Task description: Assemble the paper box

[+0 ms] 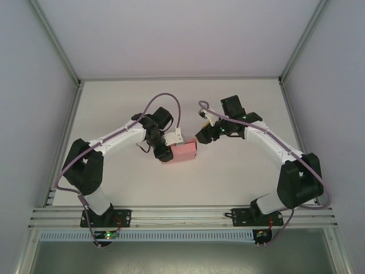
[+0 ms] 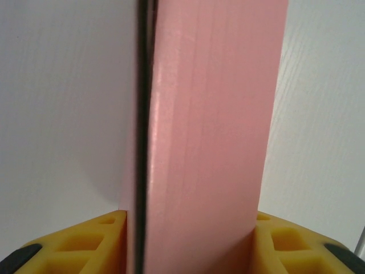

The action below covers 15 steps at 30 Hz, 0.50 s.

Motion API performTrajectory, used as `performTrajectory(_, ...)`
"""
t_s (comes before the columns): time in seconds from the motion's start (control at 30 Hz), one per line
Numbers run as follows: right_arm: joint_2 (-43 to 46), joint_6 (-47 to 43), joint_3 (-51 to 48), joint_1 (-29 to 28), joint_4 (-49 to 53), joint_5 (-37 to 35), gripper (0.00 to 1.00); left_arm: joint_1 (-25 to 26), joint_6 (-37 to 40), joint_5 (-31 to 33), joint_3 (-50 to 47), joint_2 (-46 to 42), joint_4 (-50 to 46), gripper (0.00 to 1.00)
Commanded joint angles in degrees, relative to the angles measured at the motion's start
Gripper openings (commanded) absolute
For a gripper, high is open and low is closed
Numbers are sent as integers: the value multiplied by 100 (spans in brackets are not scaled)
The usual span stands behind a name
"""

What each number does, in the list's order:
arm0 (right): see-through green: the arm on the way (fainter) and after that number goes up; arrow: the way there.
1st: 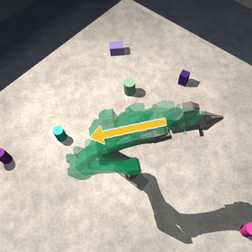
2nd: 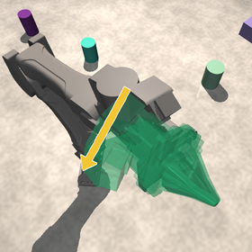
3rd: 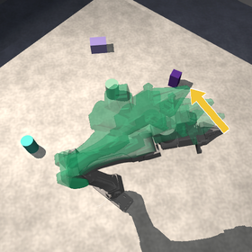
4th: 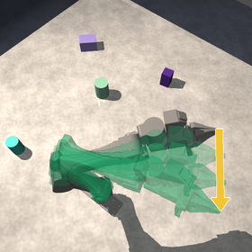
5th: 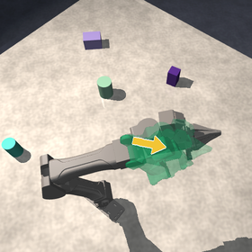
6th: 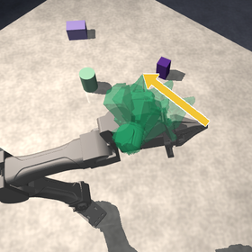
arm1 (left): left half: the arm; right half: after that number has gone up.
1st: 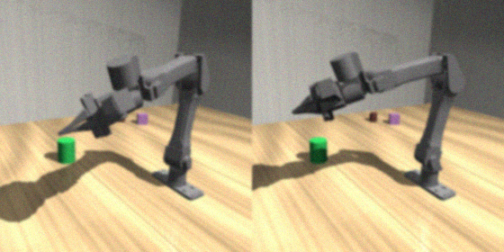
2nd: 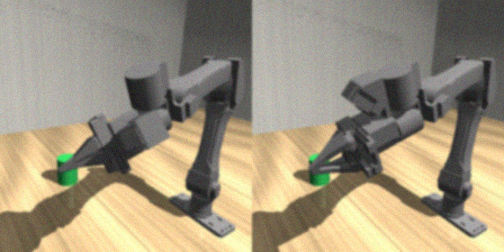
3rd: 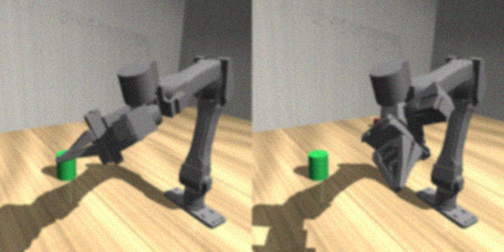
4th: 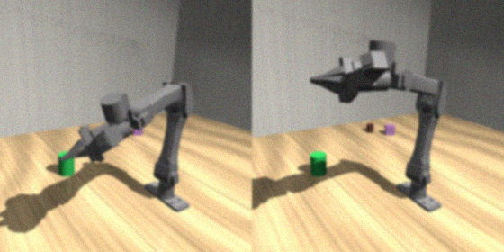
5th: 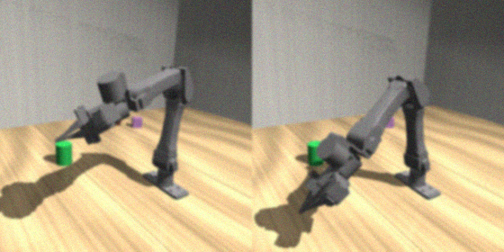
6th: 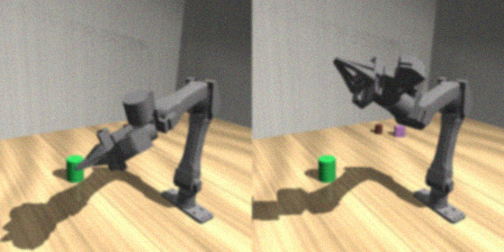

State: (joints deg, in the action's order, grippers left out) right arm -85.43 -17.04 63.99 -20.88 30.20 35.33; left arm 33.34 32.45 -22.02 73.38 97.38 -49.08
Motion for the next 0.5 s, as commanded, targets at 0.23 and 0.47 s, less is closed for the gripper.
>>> performTrajectory(0.23,-534,-636,231,-90,620,-174,44,-179,253,-304,264,283,-480,38)
performTrajectory(0.47,-642,-479,433,-146,602,-149,21,-179,203,-205,314,343,-517,38)
